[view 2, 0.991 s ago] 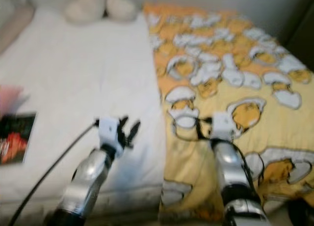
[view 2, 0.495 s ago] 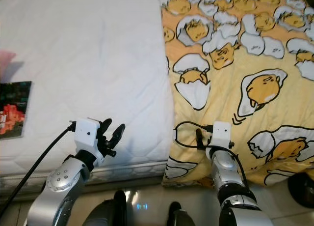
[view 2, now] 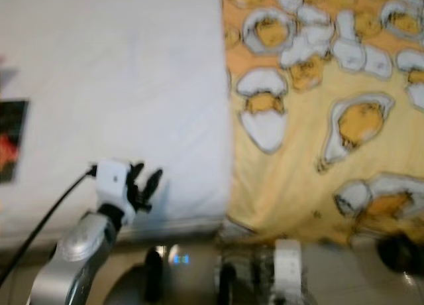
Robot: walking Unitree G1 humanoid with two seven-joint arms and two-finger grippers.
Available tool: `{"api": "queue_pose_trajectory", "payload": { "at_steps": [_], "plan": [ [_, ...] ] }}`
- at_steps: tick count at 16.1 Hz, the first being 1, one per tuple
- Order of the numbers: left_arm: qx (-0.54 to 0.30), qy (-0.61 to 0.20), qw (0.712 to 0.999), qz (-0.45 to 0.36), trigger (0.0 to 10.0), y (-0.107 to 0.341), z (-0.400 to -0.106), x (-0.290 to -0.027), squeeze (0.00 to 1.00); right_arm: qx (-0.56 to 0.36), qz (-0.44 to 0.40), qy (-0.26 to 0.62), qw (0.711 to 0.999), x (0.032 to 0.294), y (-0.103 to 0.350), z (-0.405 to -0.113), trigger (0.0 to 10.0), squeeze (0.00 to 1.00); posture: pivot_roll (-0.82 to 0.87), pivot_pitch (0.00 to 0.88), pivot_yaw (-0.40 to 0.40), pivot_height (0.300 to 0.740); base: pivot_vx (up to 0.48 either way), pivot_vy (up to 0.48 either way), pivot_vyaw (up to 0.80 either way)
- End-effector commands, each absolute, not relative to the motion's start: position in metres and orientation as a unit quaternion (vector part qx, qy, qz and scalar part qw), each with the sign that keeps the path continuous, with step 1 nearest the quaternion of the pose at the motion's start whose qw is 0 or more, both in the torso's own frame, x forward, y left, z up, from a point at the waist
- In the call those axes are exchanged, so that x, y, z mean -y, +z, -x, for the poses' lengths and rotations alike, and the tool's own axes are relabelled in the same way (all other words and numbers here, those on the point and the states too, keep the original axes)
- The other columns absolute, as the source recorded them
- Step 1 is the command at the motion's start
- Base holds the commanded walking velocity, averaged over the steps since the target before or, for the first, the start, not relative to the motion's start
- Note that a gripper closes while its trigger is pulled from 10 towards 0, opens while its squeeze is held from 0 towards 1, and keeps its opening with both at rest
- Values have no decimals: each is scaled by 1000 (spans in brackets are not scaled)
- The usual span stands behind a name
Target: Clean up the room
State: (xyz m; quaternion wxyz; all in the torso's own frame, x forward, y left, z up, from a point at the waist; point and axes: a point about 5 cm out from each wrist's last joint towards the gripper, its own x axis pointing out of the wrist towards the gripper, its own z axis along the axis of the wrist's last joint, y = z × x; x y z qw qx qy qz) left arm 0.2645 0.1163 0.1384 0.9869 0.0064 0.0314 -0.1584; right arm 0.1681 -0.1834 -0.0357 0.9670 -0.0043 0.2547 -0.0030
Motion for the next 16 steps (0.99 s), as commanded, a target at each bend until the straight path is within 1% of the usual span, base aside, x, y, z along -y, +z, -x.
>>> {"api": "queue_pose_trajectory", "payload": {
  "at_steps": [1,2,3,4,5,6,8,9,10,11,13,14,15,16],
  "plan": [
    [-50,-163,985,2,10000,129,-263,-111,0,-188,31,0,982,190,-8,-186,10000,0,141,367,-92,740,0,0,0],
    [-49,-162,986,2,10000,128,-266,-110,0,-149,28,8,988,188,9,-193,10000,0,133,350,-95,740,0,0,0],
    [-41,-160,986,-1,10000,128,-271,-107,0,-87,31,19,996,185,36,-210,10000,0,121,305,-100,740,0,0,0],
    [-34,-155,987,1,10000,130,-277,-106,0,-42,33,21,998,185,60,-227,10000,0,115,285,-99,740,0,0,0],
    [-29,-150,988,5,10000,131,-282,-105,0,-22,29,15,999,186,73,-240,10000,0,112,265,-99,740,0,0,0],
    [-21,-141,990,18,10000,133,-287,-103,0,-15,15,19,1000,187,78,-255,10000,0,114,256,-95,740,0,0,0],
    [-28,-134,990,7,10000,125,-291,-98,0,-43,-5,29,999,186,72,-278,10000,0,129,253,-93,740,0,0,0],
    [-29,-145,989,3,10000,121,-292,-95,0,-45,-8,17,999,190,72,-283,10000,0,142,249,-98,740,0,0,0],
    [-34,-154,987,-13,10000,113,-298,-92,0,-37,-1,-11,999,199,78,-286,10000,0,146,247,-98,740,0,0,0],
    [-27,-161,986,-18,10000,115,-311,-89,0,-32,44,-38,998,209,81,-276,10000,0,123,258,-98,740,0,0,0],
    [-15,-167,986,-13,10000,123,-325,-86,0,-32,85,-73,993,223,80,-260,10000,0,101,275,-94,740,0,0,0],
    [0,-178,984,-10,10000,137,-346,-77,0,-47,132,-111,984,241,72,-225,10000,0,40,298,-79,740,0,0,0],
    [6,-183,983,-12,10000,143,-355,-71,0,-56,149,-119,980,246,68,-207,10000,0,29,302,-77,740,0,0,0],
    [14,-197,980,-12,10000,153,-364,-59,0,-79,157,-126,976,248,63,-174,10000,0,-22,319,-75,740,0,0,0]
  ]
}}
